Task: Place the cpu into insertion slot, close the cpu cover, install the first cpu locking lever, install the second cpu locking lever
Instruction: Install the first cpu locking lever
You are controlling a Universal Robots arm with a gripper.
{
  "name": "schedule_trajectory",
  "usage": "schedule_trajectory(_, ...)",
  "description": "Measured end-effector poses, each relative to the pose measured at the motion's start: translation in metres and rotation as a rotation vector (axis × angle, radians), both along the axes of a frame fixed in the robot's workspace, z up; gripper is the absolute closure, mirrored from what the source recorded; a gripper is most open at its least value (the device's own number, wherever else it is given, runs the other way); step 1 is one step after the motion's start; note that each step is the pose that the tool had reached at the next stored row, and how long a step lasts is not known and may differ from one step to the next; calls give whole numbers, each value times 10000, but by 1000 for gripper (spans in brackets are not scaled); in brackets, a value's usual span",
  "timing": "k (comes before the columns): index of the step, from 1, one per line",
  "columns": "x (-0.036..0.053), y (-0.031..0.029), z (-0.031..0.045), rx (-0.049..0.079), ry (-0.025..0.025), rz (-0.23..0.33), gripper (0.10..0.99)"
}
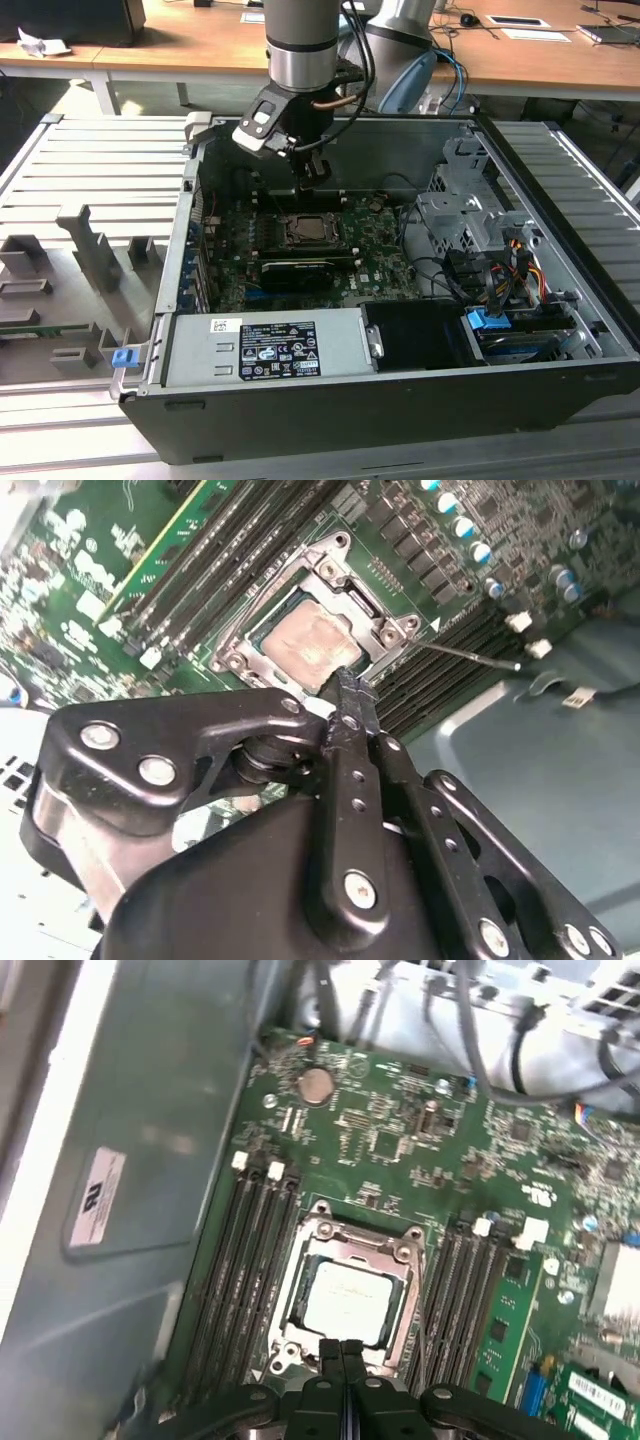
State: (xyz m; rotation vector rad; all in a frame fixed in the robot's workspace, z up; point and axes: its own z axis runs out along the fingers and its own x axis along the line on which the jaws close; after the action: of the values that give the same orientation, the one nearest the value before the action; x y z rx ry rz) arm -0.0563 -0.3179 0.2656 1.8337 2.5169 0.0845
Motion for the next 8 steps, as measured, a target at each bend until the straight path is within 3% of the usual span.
schedule_trajectory(8, 0, 0, -9, -1, 3, 2103, 980)
